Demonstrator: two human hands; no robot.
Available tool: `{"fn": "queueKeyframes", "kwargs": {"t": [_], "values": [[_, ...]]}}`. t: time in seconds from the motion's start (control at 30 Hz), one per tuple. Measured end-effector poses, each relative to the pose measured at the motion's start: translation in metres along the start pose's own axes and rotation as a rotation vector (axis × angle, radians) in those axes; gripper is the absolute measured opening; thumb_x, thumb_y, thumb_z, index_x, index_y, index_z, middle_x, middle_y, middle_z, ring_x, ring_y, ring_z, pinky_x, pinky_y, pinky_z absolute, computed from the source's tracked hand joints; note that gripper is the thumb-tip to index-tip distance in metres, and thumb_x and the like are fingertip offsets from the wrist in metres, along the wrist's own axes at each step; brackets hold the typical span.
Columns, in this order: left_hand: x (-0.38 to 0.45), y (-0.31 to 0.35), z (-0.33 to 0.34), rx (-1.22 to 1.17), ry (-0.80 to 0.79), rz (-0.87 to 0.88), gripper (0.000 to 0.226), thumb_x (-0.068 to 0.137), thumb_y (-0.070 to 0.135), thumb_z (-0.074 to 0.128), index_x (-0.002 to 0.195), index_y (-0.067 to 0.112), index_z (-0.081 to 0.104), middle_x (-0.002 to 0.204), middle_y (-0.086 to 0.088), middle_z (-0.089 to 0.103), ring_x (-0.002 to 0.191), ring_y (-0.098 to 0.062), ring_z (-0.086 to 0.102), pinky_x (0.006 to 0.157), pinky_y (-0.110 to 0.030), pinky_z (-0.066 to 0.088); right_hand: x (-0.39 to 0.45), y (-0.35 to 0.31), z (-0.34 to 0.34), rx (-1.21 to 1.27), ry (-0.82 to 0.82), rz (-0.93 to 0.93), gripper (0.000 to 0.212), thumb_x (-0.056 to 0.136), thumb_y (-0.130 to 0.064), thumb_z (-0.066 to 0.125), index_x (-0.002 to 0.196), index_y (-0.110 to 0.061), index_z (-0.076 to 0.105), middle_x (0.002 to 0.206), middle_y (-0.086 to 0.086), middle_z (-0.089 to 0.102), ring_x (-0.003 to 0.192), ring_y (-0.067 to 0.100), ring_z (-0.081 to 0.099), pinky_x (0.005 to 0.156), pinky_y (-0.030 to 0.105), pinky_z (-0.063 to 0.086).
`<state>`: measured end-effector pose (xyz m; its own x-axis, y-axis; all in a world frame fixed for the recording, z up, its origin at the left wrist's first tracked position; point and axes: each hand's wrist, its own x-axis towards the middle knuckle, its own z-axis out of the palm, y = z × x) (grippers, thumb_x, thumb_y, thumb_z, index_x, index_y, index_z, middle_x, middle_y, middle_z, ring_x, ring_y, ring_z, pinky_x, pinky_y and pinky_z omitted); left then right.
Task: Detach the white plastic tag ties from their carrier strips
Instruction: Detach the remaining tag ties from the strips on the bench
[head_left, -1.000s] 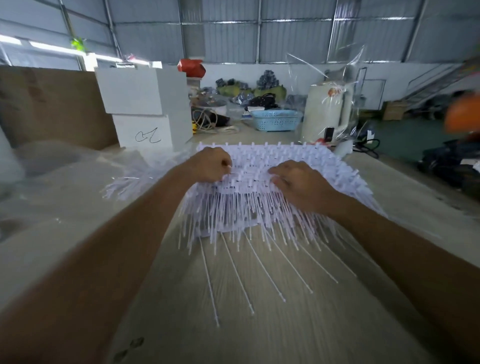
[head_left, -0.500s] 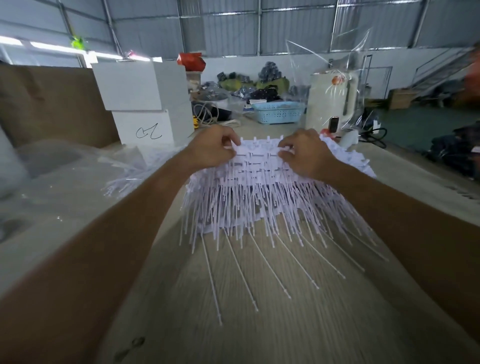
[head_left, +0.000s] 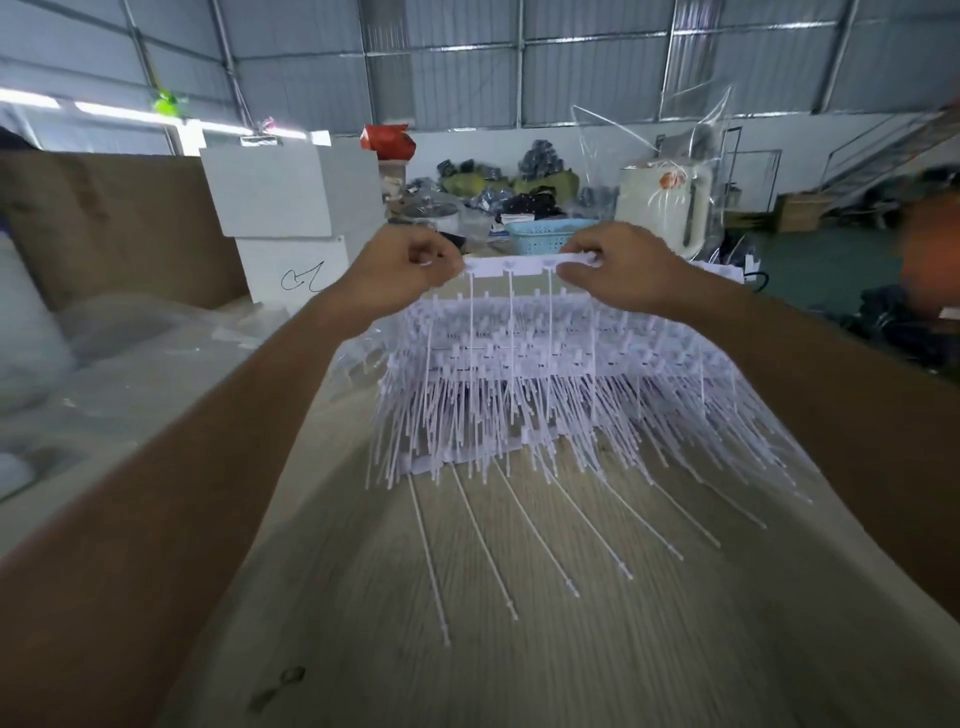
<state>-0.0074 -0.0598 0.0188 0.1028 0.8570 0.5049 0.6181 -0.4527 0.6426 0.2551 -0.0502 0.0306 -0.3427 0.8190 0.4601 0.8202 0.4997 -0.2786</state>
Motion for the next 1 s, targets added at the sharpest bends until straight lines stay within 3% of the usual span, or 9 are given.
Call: {"fn": "queueKeyframes", "kwargs": {"t": [0.1, 0.27, 0.47, 0.57, 0.63, 0.7, 0.8, 0.9, 1.0], "values": [[0.0, 0.017, -0.013, -0.153, 0.06, -0.002, 0.015, 0.094, 0.01, 0.067, 0.088, 0.021, 0.074, 0.082, 0.003, 0.072, 0.062, -0.002, 0.059, 0.056, -0.02, 0.048, -0.005, -0.006, -0.022, 0.128, 0.011, -0.044, 0.033, 0.101, -0.035, 0.056, 0.121, -0.01, 0.066, 0.098, 0.002, 0.063, 0.076, 0.012, 0.056, 0.071, 0.025, 0.043], [-0.003, 0.038, -0.027, -0.532, 0.126, -0.011, 0.018, 0.096, 0.008, 0.063, 0.11, 0.0, 0.071, 0.106, -0.013, 0.071, 0.083, -0.019, 0.069, 0.07, -0.028, 0.057, -0.001, -0.012, -0.065, 0.284, 0.117, -0.042, 0.028, 0.101, -0.032, 0.057, 0.121, -0.017, 0.069, 0.102, -0.012, 0.065, 0.077, 0.0, 0.055, 0.066, 0.02, 0.038], [-0.015, 0.05, -0.044, -1.101, 0.044, -0.005, 0.033, 0.099, 0.013, 0.06, 0.126, -0.005, 0.056, 0.134, -0.029, 0.058, 0.109, -0.031, 0.066, 0.104, -0.036, 0.051, -0.007, -0.007, -0.055, 0.326, 0.061, 0.022, 0.027, 0.105, -0.029, 0.049, 0.106, -0.014, 0.071, 0.075, -0.015, 0.051, 0.065, 0.003, 0.045, 0.061, 0.023, 0.033], [-0.017, 0.057, -0.049, -1.304, -0.001, 0.025, 0.036, 0.102, 0.025, 0.056, 0.128, 0.0, 0.054, 0.127, -0.023, 0.065, 0.111, -0.03, 0.067, 0.096, -0.036, 0.056, -0.005, -0.012, -0.054, 0.664, 0.106, 0.188, 0.027, 0.103, -0.028, 0.048, 0.095, -0.012, 0.067, 0.072, -0.006, 0.049, 0.069, 0.013, 0.044, 0.074, 0.032, 0.044], [-0.016, 0.06, -0.044, -1.116, 0.028, -0.025, 0.034, 0.103, 0.025, 0.055, 0.13, 0.005, 0.054, 0.125, -0.017, 0.067, 0.112, -0.028, 0.068, 0.094, -0.038, 0.056, -0.005, -0.02, -0.057, 1.077, 0.083, 0.266, 0.028, 0.102, -0.026, 0.045, 0.083, -0.015, 0.061, 0.073, -0.003, 0.048, 0.067, 0.013, 0.042, 0.078, 0.036, 0.045], [-0.015, 0.062, -0.029, -0.663, 0.012, -0.095, 0.032, 0.102, 0.032, 0.055, 0.13, 0.017, 0.056, 0.121, -0.007, 0.07, 0.112, -0.022, 0.067, 0.098, -0.042, 0.054, -0.007, -0.032, -0.055, 1.453, 0.043, 0.283, 0.03, 0.102, -0.024, 0.039, 0.077, -0.017, 0.055, 0.071, -0.002, 0.042, 0.063, 0.012, 0.037, 0.076, 0.035, 0.044], [-0.019, 0.068, -0.006, -0.259, -0.105, -0.1, 0.033, 0.101, 0.048, 0.051, 0.125, 0.028, 0.06, 0.117, 0.004, 0.069, 0.106, -0.01, 0.066, 0.101, -0.041, 0.05, -0.009, -0.063, -0.042, 1.828, 0.03, 0.194, 0.027, 0.099, -0.019, 0.035, 0.076, -0.015, 0.048, 0.07, 0.002, 0.034, 0.062, 0.015, 0.035, 0.07, 0.035, 0.048], [-0.027, 0.073, 0.002, -0.209, -0.2, -0.061, 0.048, 0.099, 0.058, 0.045, 0.113, 0.02, 0.07, 0.087, 0.002, 0.073, 0.07, -0.009, 0.068, 0.068, -0.025, 0.053, -0.012, -0.086, -0.023, 2.029, 0.101, 0.155, 0.026, 0.1, -0.019, 0.036, 0.078, -0.011, 0.048, 0.073, 0.01, 0.04, 0.066, 0.022, 0.042, 0.069, 0.036, 0.045], [-0.039, 0.063, -0.005, -0.195, -0.221, -0.057, 0.043, 0.101, 0.049, 0.051, 0.094, 0.013, 0.073, 0.055, 0.008, 0.048, 0.048, -0.009, 0.041, 0.046, -0.021, 0.034, -0.019, -0.077, -0.008, 1.913, 0.081, 0.176, 0.019, 0.098, -0.016, 0.046, 0.089, -0.006, 0.06, 0.088, 0.016, 0.059, 0.084, 0.029, 0.059, 0.081, 0.045, 0.05]]}}
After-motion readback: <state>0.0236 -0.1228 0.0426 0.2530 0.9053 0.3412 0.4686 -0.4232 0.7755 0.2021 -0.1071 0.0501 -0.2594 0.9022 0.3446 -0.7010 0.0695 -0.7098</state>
